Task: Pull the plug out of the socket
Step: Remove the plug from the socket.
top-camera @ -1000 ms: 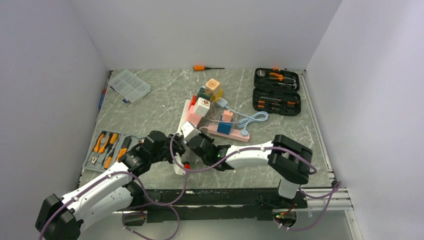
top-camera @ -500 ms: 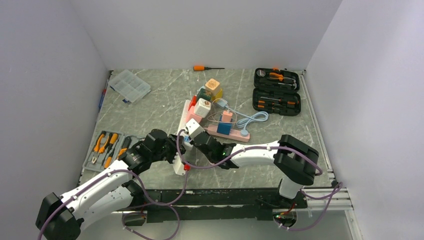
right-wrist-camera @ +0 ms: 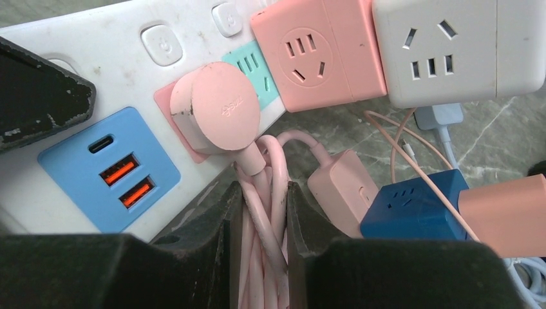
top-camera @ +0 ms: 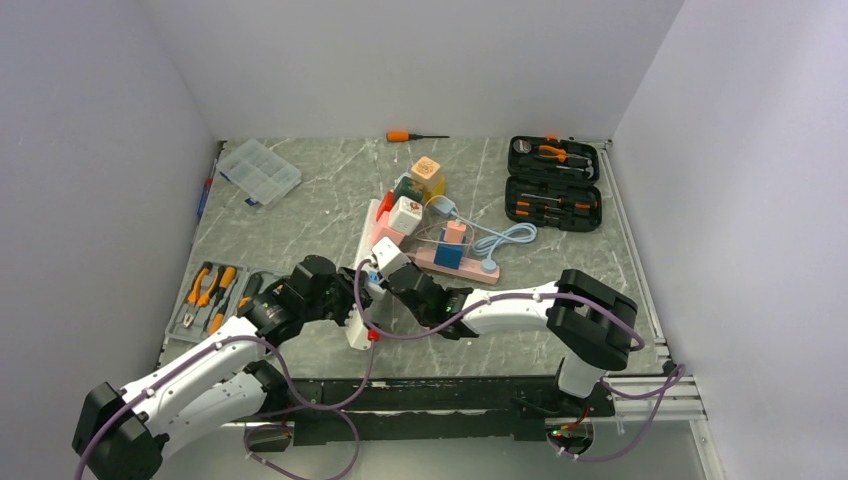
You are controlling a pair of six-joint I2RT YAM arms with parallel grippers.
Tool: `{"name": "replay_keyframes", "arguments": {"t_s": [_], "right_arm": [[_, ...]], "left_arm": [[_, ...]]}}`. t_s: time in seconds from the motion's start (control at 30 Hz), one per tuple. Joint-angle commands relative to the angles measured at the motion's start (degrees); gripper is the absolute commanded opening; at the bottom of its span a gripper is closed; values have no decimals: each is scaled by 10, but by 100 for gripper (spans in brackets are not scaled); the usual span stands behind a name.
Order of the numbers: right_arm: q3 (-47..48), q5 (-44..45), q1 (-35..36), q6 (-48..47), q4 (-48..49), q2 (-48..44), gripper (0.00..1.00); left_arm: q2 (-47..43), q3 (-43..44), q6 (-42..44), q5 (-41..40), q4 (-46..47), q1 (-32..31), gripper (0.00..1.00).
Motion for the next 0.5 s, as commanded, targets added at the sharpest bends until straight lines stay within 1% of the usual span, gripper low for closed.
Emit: {"name": "replay_keyframes", "arguments": {"t_s": [0.0,0.13,0.2,0.27,0.47], "right_arm": [[2,121,-40,-4,107,-51,0],[-9,122,-42,12,99,-57,0],[-15,125,-43,18,98,-61,0],[-19,131,-44,19,100,-65,0],[-29,136,-67,46,93,-82,0]], "left_arm": [[-1,-3,-12,5,-112,-5,0],[2,-17,-30,-11,-100,-5,0],[7,-22,-39,-20,-117,-8,0],[2,-35,-41,-29,-115,-10,0],[-14,-60,-41,-28,-110,-12,0]]}}
